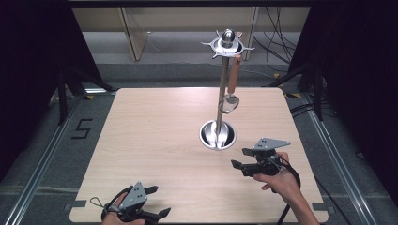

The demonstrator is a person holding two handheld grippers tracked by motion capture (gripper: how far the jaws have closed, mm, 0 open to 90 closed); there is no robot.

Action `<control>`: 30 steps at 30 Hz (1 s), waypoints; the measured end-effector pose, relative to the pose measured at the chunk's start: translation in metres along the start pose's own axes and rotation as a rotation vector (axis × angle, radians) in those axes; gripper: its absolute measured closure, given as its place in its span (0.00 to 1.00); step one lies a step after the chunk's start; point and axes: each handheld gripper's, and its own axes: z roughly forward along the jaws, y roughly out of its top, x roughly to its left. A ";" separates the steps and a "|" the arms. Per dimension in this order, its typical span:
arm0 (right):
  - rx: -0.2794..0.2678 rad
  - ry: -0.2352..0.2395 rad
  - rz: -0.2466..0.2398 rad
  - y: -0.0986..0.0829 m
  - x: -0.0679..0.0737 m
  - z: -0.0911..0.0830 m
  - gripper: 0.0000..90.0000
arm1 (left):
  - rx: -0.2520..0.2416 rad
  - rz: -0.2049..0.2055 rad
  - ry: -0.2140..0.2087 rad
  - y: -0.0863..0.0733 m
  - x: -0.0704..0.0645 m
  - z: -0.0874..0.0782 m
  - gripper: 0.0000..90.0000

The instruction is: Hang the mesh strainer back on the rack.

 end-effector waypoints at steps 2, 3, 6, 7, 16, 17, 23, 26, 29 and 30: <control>-0.003 -0.007 0.019 -0.002 0.002 0.001 0.38 | -0.009 -0.008 -0.009 0.000 -0.001 0.000 0.16; -0.001 -0.007 -0.013 -0.003 0.000 0.001 0.38 | 0.001 0.023 -0.011 0.001 0.001 0.000 0.16; 0.007 -0.001 0.000 -0.006 -0.001 0.003 0.38 | -0.003 -0.004 -0.007 0.000 -0.001 0.000 0.16; 0.011 -0.007 0.001 -0.007 -0.001 0.003 0.38 | 0.006 -0.002 -0.014 0.000 -0.001 0.000 0.16; 0.017 -0.012 0.005 -0.014 -0.001 0.003 0.38 | 0.012 0.039 -0.004 0.001 0.002 0.000 0.16; 0.023 -0.014 0.023 -0.016 0.002 0.002 0.37 | -0.003 0.024 -0.007 0.000 0.000 0.001 0.16; 0.020 0.001 0.038 -0.022 0.003 0.002 0.36 | 0.001 0.025 -0.012 0.000 0.000 0.002 0.16; 0.019 -0.003 0.018 -0.024 0.001 0.002 0.33 | 0.008 0.028 -0.009 0.000 0.001 0.001 0.16; 0.025 0.007 0.033 -0.027 0.003 0.001 0.33 | 0.010 0.021 -0.011 0.000 0.000 0.001 0.16; 0.009 -0.003 0.019 -0.028 0.002 0.001 0.33 | 0.002 0.015 -0.012 0.000 -0.001 0.002 0.16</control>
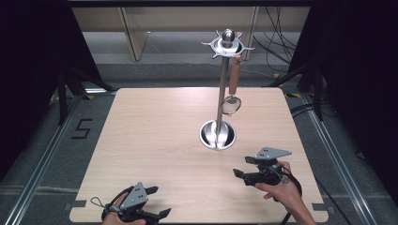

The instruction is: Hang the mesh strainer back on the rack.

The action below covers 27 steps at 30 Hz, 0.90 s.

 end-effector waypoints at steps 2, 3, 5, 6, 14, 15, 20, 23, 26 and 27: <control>0.000 0.015 0.016 -0.001 0.002 -0.001 0.33 | 0.000 0.000 0.005 0.000 0.000 0.000 0.16; 0.001 0.019 0.015 -0.002 0.003 -0.002 0.33 | 0.002 -0.009 0.002 0.000 -0.001 0.000 0.16; -0.001 0.015 0.018 -0.004 0.004 -0.003 0.32 | 0.000 -0.008 -0.004 0.000 -0.001 0.000 0.16; -0.005 0.021 0.023 -0.006 0.005 -0.002 0.32 | 0.005 0.009 -0.002 0.000 0.001 -0.001 0.16; -0.003 0.016 0.003 -0.016 0.006 -0.004 0.32 | 0.012 -0.001 0.002 0.000 0.001 0.000 0.16; -0.011 0.008 0.010 -0.018 0.008 -0.003 0.32 | 0.013 -0.020 0.005 -0.001 0.000 0.000 0.16; -0.006 0.016 0.022 -0.023 0.011 -0.003 0.30 | 0.009 -0.023 0.008 -0.001 0.000 0.000 0.16; 0.020 0.023 0.037 -0.025 0.012 -0.003 0.30 | 0.013 -0.022 0.007 -0.001 0.000 0.000 0.16; 0.010 0.013 0.023 -0.028 0.011 -0.003 0.29 | 0.017 0.009 0.011 0.000 0.001 0.000 0.16; 0.012 0.003 0.046 -0.029 0.014 -0.004 0.29 | 0.013 0.007 0.008 0.000 0.001 0.000 0.16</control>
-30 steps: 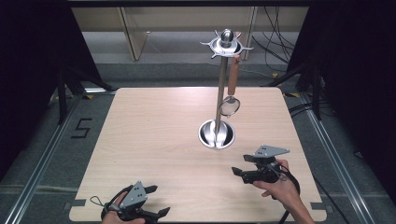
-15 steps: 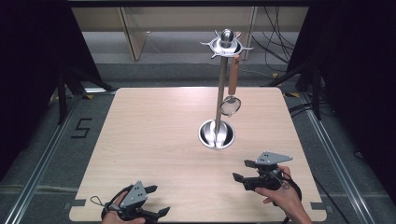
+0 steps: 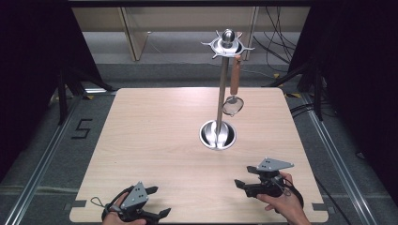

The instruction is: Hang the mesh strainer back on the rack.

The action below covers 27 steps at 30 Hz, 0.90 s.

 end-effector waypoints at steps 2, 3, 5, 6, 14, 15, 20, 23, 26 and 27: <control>0.003 0.005 -0.028 -0.001 -0.002 -0.001 0.29 | 0.005 -0.018 0.007 0.000 -0.001 -0.001 0.16; -0.002 0.015 -0.028 -0.002 -0.001 -0.001 0.29 | -0.006 -0.025 0.009 -0.001 -0.001 0.000 0.16; 0.004 0.008 -0.026 -0.004 0.000 -0.003 0.29 | 0.006 -0.023 0.009 0.000 -0.001 0.000 0.16; 0.011 0.004 -0.006 -0.005 0.002 -0.004 0.29 | 0.015 -0.021 0.013 -0.001 0.000 0.000 0.16; 0.005 0.005 -0.018 -0.013 0.003 -0.006 0.29 | 0.007 -0.016 0.004 -0.001 0.001 0.000 0.16; -0.002 0.001 -0.044 -0.013 0.002 -0.007 0.29 | -0.011 -0.037 0.002 -0.002 0.000 0.002 0.16; -0.003 -0.002 -0.018 -0.016 0.005 -0.010 0.29 | -0.002 -0.007 0.001 0.000 0.002 0.001 0.16; 0.008 -0.010 -0.025 -0.018 0.006 -0.012 0.29 | -0.011 -0.014 -0.001 -0.001 0.002 0.002 0.16; 0.000 0.007 -0.029 -0.019 0.006 -0.013 0.29 | 0.001 -0.008 0.003 0.000 0.001 0.000 0.16; 0.011 0.007 -0.025 -0.019 0.006 -0.014 0.29 | -0.001 -0.009 0.005 0.000 0.002 0.000 0.16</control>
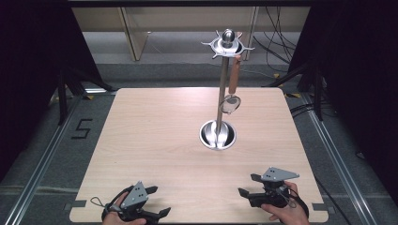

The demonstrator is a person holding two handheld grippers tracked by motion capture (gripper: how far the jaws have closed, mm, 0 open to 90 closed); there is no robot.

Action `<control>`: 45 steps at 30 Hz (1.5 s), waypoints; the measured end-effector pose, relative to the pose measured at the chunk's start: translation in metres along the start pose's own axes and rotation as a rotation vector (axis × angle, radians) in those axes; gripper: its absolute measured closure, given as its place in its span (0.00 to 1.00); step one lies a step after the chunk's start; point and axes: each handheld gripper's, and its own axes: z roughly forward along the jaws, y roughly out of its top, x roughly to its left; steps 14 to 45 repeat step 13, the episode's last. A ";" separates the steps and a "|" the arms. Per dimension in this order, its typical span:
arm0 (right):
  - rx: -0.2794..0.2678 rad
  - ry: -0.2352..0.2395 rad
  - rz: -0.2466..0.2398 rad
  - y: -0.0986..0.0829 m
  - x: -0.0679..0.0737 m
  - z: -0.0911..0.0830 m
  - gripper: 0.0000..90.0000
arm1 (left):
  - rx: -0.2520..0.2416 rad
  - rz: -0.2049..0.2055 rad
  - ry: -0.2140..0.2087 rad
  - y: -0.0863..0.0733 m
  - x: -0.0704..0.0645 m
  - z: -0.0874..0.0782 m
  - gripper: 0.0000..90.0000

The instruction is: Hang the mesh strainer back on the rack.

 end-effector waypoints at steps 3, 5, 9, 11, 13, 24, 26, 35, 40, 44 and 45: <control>-0.011 -0.006 0.000 -0.002 0.001 -0.001 0.29 | -0.007 -0.010 0.003 0.000 0.001 0.000 0.16; -0.011 0.005 0.005 -0.003 0.001 0.000 0.29 | -0.002 -0.001 0.010 0.000 0.001 0.000 0.16; -0.007 -0.004 -0.004 -0.004 0.000 0.000 0.29 | -0.004 -0.015 0.002 0.001 0.001 0.001 0.16; 0.004 0.014 -0.003 -0.003 0.000 -0.001 0.29 | 0.002 -0.026 0.015 -0.001 0.000 0.001 0.16; 0.003 0.017 -0.012 -0.003 -0.001 0.000 0.29 | -0.004 -0.017 0.022 0.000 0.000 0.000 0.16; 0.003 0.017 -0.012 -0.003 -0.001 0.000 0.29 | -0.004 -0.017 0.022 0.000 0.000 0.000 0.16; 0.003 0.017 -0.012 -0.003 -0.001 0.000 0.29 | -0.004 -0.017 0.022 0.000 0.000 0.000 0.16; 0.003 0.017 -0.012 -0.003 -0.001 0.000 0.29 | -0.004 -0.017 0.022 0.000 0.000 0.000 0.16; 0.003 0.017 -0.012 -0.003 -0.001 0.000 0.29 | -0.004 -0.017 0.022 0.000 0.000 0.000 0.16; 0.003 0.017 -0.012 -0.003 -0.001 0.000 0.29 | -0.004 -0.017 0.022 0.000 0.000 0.000 0.16; 0.003 0.017 -0.012 -0.003 -0.001 0.000 0.29 | -0.004 -0.017 0.022 0.000 0.000 0.000 0.16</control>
